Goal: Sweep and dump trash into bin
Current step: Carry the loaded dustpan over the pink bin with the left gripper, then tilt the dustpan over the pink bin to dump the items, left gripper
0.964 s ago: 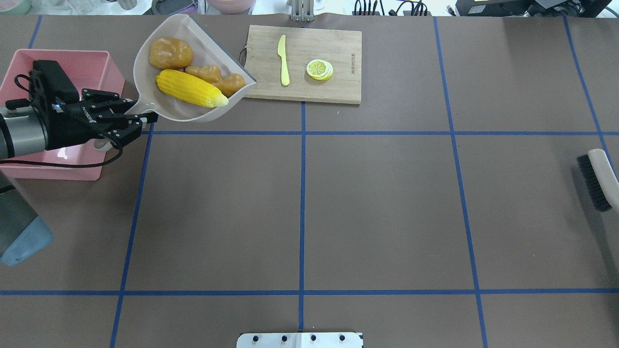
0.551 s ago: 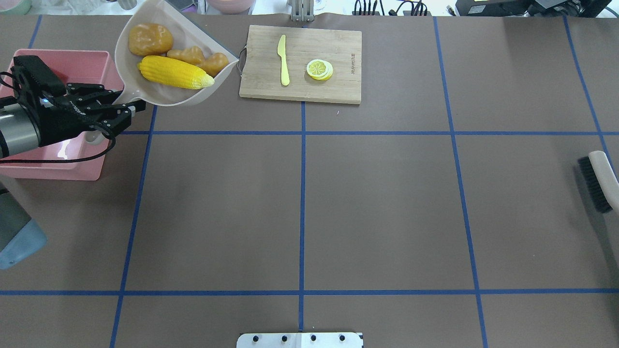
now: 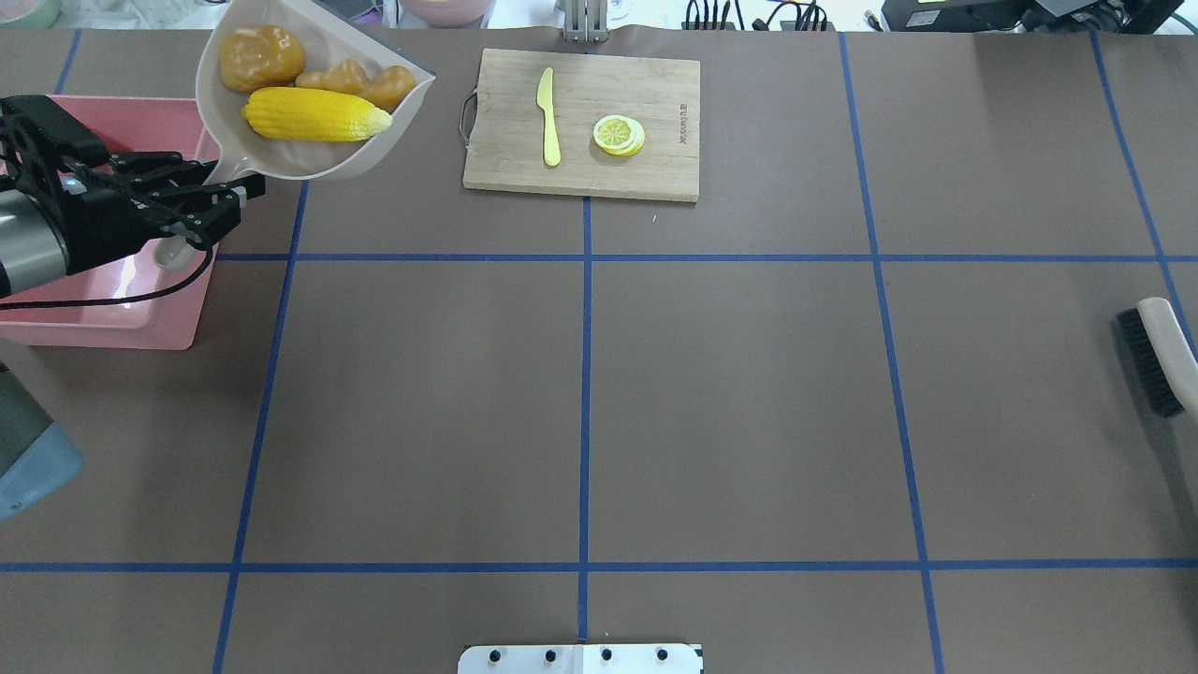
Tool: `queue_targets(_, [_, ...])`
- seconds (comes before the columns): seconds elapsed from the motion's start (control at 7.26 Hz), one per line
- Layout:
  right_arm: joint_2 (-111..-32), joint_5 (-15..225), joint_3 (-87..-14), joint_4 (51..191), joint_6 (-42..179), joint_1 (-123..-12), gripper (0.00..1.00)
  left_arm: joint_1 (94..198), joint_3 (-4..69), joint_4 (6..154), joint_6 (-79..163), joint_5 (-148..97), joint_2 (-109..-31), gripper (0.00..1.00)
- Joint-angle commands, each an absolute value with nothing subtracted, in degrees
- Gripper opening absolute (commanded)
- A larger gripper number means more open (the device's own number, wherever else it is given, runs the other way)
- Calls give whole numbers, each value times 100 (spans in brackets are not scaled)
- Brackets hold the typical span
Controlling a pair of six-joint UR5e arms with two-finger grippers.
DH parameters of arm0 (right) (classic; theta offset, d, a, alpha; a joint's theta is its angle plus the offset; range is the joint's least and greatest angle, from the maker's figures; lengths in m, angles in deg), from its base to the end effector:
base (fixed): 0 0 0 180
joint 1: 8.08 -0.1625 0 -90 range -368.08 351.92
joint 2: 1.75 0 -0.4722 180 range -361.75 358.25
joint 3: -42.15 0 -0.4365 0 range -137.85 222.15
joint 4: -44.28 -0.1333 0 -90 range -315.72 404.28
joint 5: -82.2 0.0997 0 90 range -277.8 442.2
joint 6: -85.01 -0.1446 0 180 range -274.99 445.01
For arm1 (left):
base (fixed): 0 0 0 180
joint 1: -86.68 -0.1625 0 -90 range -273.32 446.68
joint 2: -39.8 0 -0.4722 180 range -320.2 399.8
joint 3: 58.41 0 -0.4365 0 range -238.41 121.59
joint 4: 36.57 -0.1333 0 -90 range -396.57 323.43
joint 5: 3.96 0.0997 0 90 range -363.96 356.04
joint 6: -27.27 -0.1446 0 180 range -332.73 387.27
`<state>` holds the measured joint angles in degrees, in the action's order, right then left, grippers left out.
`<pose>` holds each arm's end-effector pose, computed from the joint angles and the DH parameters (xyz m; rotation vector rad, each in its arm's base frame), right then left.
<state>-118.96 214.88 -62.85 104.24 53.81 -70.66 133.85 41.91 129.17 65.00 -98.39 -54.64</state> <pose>-0.1244 -0.3164 0.7454 -0.1030 -0.7890 -0.0534 0.3196 -0.5245 0.4211 1.1661 1.0676 0.1307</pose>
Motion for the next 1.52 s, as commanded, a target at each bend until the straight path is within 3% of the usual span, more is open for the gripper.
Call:
queue_targets(0.0, [-11838, 21509, -6192, 10422, 5381, -7066, 23, 13544, 4205, 12946, 7825, -9844, -5215, 0])
queue_targets(0.14, [-11829, 21544, -6183, 10422, 5381, -7066, 38, 13624, 4205, 12989, 8825, -9870, -5014, 0])
queue_targets(0.41, [-11821, 21570, -6165, 10422, 5372, -7066, 91, 14071, 4223, 13373, 9246, -10027, -4225, 0])
queue_targets(0.69, [-11803, 21676, -6209, 10422, 5381, -7083, 99, 14231, 4162, 14093, 11189, -10195, -3608, 0])
queue_targets(1.1, [-11592, 21571, -6210, 10544, 5895, -7512, 99, 14214, 4187, 14203, 13741, -10966, -3570, 0])
queue_targets(1.38, [-10780, 21553, -6043, 12518, 8162, -8965, 99, 14196, 4249, 14307, 15076, -11319, -3701, 0])
